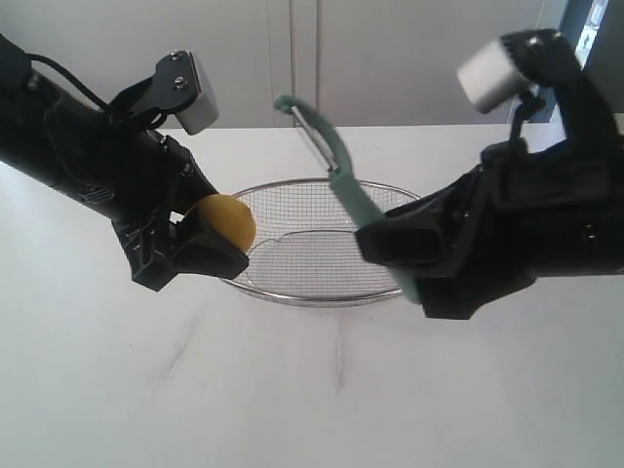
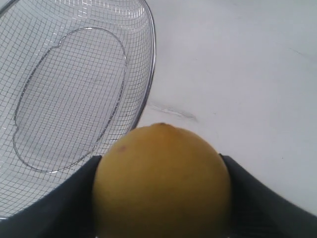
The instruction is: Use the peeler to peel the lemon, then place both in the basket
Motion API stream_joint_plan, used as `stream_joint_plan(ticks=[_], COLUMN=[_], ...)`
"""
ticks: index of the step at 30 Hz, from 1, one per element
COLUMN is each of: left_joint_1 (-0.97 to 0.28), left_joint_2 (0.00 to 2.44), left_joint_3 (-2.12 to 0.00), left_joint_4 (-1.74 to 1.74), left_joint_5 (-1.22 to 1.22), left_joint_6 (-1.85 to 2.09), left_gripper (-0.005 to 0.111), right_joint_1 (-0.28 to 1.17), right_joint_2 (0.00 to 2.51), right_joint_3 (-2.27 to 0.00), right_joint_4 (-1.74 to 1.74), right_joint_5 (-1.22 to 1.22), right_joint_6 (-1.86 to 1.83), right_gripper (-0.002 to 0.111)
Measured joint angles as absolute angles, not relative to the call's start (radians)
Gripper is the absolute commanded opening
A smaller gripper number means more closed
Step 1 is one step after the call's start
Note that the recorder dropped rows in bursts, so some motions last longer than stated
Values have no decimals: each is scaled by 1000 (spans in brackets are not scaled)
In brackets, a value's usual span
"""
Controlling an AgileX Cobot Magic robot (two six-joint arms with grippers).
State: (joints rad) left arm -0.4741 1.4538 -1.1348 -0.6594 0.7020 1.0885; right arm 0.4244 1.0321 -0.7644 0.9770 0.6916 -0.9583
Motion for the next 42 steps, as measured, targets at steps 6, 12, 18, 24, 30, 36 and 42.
stream_joint_plan(ticks=[6,12,18,24,30,36,42], left_joint_1=[-474,-474,-474,-474,-474,-474,-474], left_joint_2=[1454,1454,1454,1454,1454,1454,1454], left_joint_3=[-1135,-1135,-1135,-1135,-1135,-1135,-1135], left_joint_4=[-659,-659,-659,-659,-659,-659,-659], left_joint_5=[716,717,717,717,717,717,712], left_joint_6=[1077,993,972,970,970,970,970], left_gripper=[0,0,0,0,0,0,0], right_joint_1=[424,424,424,424,424,424,424], right_joint_2=[954,991,1107,1265,1450,1640,1867], right_joint_3=[-783,-877,-1011,-1107,-1129,-1131,-1131], right_joint_4=[641,320,173,156,154,152,152], right_joint_5=[550,616,708,718,454,165,120], right_joint_6=[-721,-456,-351,-340,-336,-336,-336], right_gripper=[0,0,0,0,0,0,0])
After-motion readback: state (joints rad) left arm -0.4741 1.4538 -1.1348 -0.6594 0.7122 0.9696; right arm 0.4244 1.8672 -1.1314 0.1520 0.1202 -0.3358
